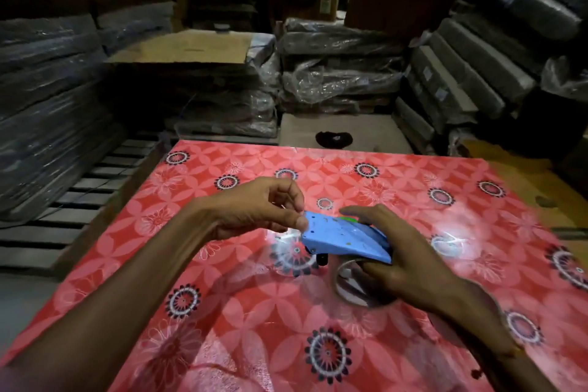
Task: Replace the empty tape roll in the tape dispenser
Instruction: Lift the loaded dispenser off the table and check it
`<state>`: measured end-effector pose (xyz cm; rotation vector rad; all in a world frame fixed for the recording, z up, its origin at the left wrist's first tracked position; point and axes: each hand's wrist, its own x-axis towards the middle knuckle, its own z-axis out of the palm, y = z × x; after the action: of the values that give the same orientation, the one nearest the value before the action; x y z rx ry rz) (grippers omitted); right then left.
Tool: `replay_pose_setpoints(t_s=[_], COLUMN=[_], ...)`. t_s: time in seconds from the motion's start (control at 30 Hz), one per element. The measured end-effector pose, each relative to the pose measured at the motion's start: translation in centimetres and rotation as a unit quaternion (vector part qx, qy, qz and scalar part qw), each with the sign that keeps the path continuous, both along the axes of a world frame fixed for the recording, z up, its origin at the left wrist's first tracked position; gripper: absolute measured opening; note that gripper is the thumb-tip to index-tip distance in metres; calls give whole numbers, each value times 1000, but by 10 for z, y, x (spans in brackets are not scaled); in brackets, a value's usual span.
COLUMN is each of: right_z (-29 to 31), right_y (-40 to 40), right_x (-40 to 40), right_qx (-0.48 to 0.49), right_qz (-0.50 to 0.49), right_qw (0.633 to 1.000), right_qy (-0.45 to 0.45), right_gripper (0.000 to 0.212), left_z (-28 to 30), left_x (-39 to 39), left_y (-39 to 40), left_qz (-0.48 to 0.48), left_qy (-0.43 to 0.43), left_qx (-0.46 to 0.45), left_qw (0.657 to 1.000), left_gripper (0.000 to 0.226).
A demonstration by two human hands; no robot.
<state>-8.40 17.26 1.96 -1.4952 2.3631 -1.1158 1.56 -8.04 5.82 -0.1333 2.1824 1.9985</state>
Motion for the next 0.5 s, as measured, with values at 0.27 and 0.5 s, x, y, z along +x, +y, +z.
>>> replay_pose_setpoints(t_s=[0.27, 0.5], right_z=[38, 65], right_y=[0, 9], right_x=[7, 22], right_qx=[38, 77], right_qz=[-27, -45], right_qw=[994, 995], right_qy=[-96, -51], right_gripper=[81, 79], left_z=[35, 58], left_x=[3, 21], left_y=[22, 54], left_qz=[212, 268], left_qy=[-9, -26], left_qx=[109, 104], left_qw=[971, 957], left_gripper=[21, 5])
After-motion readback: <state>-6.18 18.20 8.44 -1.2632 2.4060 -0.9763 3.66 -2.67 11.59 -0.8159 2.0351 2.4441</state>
